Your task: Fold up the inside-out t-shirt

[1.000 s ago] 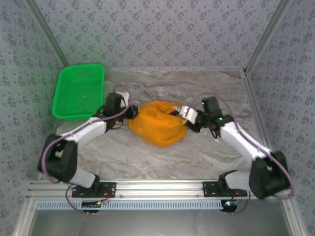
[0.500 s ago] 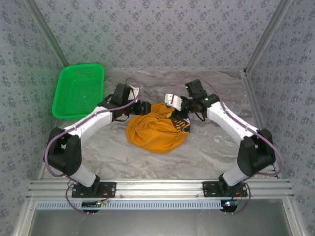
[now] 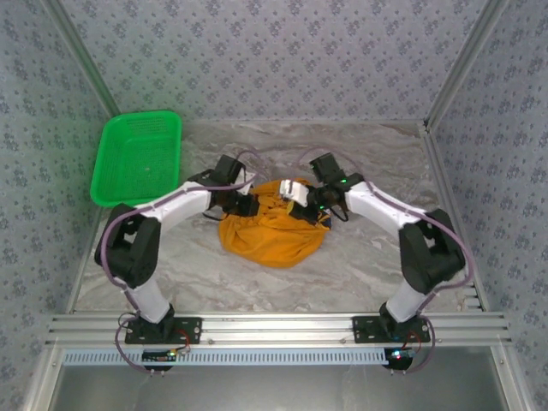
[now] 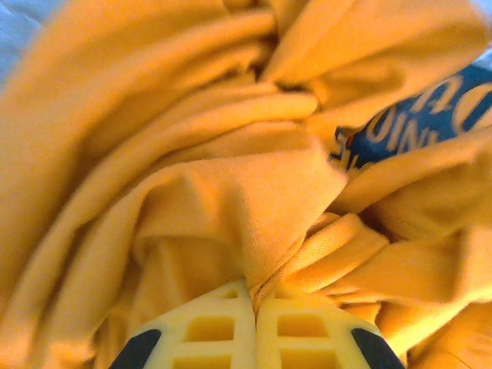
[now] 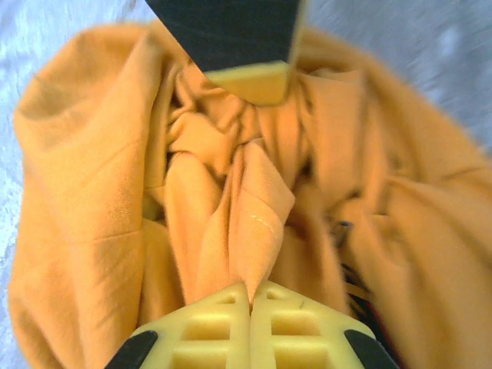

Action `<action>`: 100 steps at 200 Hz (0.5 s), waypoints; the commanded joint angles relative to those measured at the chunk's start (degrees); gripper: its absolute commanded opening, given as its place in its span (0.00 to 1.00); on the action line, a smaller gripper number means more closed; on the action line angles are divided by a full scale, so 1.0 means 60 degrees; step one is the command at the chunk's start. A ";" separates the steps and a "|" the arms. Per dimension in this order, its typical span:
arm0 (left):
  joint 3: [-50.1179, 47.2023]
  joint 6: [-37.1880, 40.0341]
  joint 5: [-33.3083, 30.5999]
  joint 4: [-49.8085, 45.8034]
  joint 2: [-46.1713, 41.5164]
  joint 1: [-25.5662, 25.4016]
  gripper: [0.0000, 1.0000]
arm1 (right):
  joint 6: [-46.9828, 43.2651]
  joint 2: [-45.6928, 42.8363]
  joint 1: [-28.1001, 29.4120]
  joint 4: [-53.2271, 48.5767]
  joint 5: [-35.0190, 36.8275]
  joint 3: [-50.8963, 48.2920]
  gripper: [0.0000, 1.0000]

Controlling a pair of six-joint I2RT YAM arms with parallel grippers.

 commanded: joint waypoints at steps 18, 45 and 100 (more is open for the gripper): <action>0.0459 -0.0737 0.1495 0.1035 -0.2499 0.1152 0.00 | 0.0334 -0.2482 -0.1506 -0.0268 -0.1083 0.0105 0.00; -0.1107 -0.1629 0.1228 0.2266 -0.2984 0.1299 0.00 | -0.0434 -0.2873 -0.1848 -0.1942 -0.0226 -0.0479 0.02; -0.3292 -0.1848 0.1810 0.2805 -0.2266 0.0939 0.43 | -0.1330 -0.2612 -0.0787 -0.2535 -0.0201 -0.1278 0.36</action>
